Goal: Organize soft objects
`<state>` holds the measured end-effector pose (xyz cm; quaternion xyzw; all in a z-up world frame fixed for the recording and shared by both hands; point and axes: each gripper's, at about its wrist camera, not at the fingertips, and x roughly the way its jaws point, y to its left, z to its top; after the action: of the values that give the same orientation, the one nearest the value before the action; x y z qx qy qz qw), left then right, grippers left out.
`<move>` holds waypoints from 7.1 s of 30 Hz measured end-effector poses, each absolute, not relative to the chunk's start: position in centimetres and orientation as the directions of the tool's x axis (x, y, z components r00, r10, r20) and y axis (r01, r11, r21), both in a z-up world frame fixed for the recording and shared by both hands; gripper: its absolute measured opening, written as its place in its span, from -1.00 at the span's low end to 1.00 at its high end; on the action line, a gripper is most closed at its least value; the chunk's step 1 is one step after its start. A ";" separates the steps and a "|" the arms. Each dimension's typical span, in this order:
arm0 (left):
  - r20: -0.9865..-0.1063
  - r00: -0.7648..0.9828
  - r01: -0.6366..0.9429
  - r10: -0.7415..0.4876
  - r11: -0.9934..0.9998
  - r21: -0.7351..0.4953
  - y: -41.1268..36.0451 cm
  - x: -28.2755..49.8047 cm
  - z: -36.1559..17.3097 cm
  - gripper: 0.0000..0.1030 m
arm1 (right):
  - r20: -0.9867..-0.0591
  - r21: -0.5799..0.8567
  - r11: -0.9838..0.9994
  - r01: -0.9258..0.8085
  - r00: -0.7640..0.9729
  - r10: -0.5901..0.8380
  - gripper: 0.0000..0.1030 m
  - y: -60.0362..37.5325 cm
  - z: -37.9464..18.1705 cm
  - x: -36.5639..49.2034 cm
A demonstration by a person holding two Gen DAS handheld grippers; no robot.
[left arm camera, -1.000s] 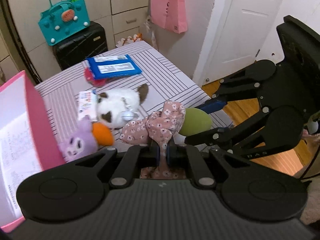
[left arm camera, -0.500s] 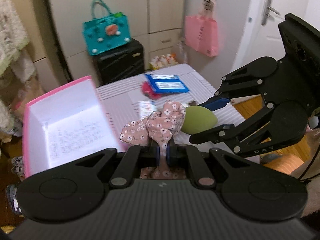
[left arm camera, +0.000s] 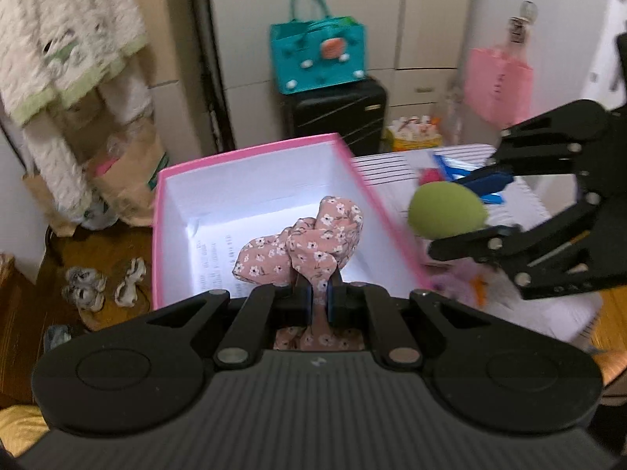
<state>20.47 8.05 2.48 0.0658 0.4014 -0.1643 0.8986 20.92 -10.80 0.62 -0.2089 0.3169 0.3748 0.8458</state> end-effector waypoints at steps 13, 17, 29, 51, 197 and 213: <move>-0.763 0.639 0.335 -0.096 0.928 0.163 7.3 29.9 -2.3 -0.86 | -0.770 -0.144 0.582 -0.800 0.460 0.442 -0.18 -4.2 -3.4 31.0; -0.797 0.595 0.345 -0.106 0.929 0.134 7.4 31.0 -3.8 -0.85 | -0.798 -0.133 0.573 -0.809 0.430 0.422 -0.17 -3.6 -5.2 32.7; -0.787 0.613 0.301 -0.073 0.942 0.147 7.5 31.3 -3.5 -0.07 | -0.762 -0.193 0.593 -0.782 0.500 0.412 0.21 -4.0 -5.0 32.6; -0.742 0.568 0.480 -0.356 0.875 -0.053 5.3 16.9 4.4 0.07 | -0.747 -0.015 0.738 -0.675 0.498 0.440 0.22 -16.1 2.0 17.6; -0.729 0.653 0.347 -0.205 0.937 0.048 10.7 21.6 -1.2 -0.52 | -0.764 -0.174 0.537 -0.825 0.458 0.455 0.28 -3.7 -0.6 26.4; -0.789 0.600 0.425 -0.128 0.887 0.180 8.6 24.1 -3.2 -0.51 | -0.829 -0.264 0.471 -0.842 0.447 0.336 0.45 -0.6 -4.9 29.4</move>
<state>24.13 8.58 -3.20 0.1778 0.4183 -0.1577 0.8767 29.38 -0.60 -4.94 -0.3477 0.3641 0.3793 0.7763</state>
